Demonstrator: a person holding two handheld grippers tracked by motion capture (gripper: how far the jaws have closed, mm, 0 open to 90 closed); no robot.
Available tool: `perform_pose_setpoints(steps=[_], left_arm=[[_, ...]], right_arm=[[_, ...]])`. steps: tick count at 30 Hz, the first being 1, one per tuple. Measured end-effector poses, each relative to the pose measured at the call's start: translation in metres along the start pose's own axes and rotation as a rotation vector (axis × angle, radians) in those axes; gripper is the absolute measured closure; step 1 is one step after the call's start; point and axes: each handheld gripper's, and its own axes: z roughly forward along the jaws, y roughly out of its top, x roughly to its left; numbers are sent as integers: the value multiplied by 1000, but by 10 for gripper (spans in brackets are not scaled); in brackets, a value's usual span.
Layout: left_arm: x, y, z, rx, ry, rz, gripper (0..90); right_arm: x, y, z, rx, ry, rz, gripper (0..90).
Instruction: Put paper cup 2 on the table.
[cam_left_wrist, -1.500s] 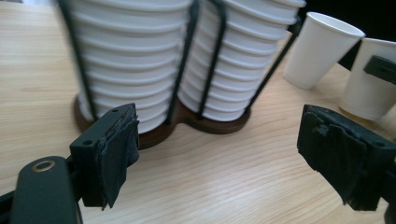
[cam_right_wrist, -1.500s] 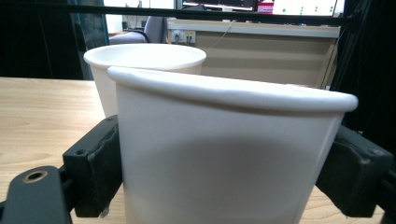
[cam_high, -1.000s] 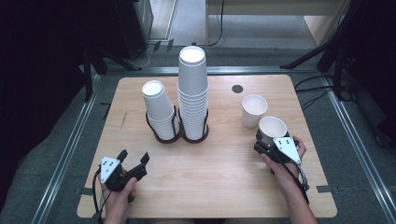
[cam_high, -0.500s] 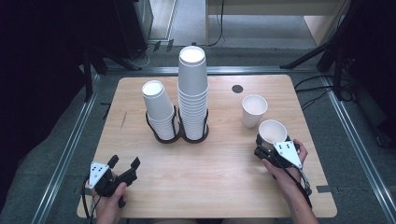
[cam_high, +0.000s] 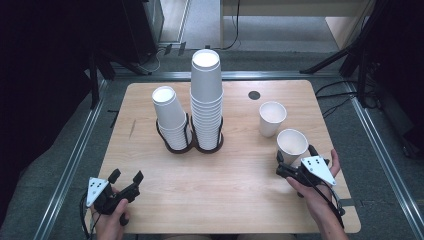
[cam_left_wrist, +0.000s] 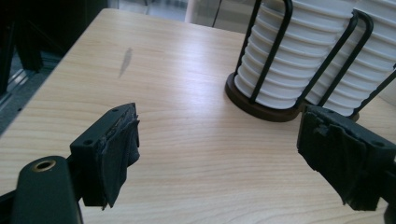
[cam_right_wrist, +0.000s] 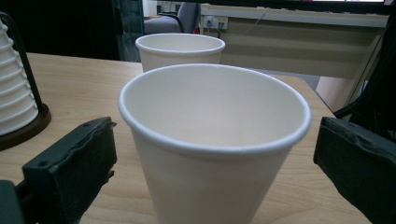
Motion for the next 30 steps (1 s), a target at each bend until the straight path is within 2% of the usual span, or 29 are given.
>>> perform_pose_setpoints(steps=[5,12,17,19,23,24,30], left_arm=[[11,-3,-11,-1,20,2,131],[17,-9,-15,18,53,25,131],[18,-11,-14,29,55,32,131],[19,-11,-14,33,55,33,131],[20,-12,-14,37,61,43,131],[20,-13,-15,42,69,52,131],[25,-17,-22,51,66,66,131]], right_arm=[[-4,-5,-14,2,30,-32,0],[-16,-10,-34,-8,18,-17,0],[-35,-15,-55,-30,-26,-11,0],[-42,-16,-62,-31,-39,10,0],[-52,-21,-73,-25,-60,13,0],[-58,-24,-79,-19,-74,17,0],[-73,-31,-87,1,-118,13,0]])
